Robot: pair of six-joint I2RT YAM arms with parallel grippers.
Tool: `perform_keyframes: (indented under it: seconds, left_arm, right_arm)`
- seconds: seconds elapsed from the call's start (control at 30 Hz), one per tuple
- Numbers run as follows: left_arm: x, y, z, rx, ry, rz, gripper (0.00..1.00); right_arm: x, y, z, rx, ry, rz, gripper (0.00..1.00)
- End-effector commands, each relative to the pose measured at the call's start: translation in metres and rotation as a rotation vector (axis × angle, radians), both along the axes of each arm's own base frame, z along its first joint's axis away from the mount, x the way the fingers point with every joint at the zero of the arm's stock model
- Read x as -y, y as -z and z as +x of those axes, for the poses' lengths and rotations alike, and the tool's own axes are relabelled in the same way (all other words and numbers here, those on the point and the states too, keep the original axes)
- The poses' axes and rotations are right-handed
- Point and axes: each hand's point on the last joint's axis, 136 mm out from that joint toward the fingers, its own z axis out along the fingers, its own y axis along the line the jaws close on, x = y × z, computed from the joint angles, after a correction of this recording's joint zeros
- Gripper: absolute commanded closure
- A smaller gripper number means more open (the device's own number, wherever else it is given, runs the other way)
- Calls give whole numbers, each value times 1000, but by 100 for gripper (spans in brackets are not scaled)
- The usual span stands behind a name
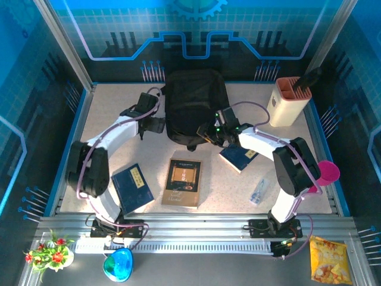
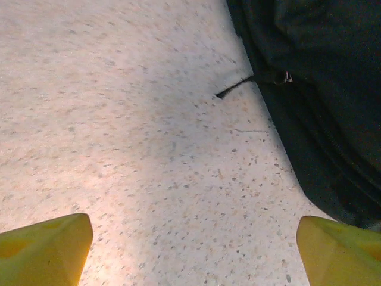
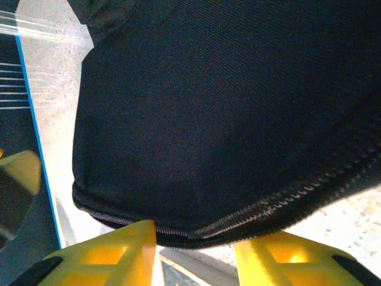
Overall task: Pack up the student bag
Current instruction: Unzip the student bag at the top-center of the table, then move the book to the center of the table.
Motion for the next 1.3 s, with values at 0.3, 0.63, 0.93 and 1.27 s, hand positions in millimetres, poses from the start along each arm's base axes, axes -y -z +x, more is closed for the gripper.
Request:
perform_keyframes:
  seconds: [0.3, 0.63, 0.93, 1.27]
  left_arm:
    - [15, -69, -32, 214, -211, -445, 1]
    - [49, -84, -41, 168, -57, -582, 1]
    - [80, -84, -50, 91, 45, -705, 1]
    - [135, -74, -52, -27, 119, -718, 3]
  right_arm:
    - [109, -15, -51, 118, 75, -350, 22]
    - [117, 31, -20, 17, 64, -389, 25]
    - [103, 69, -46, -74, -16, -325, 30]
    - [81, 92, -138, -216, -272, -236, 34]
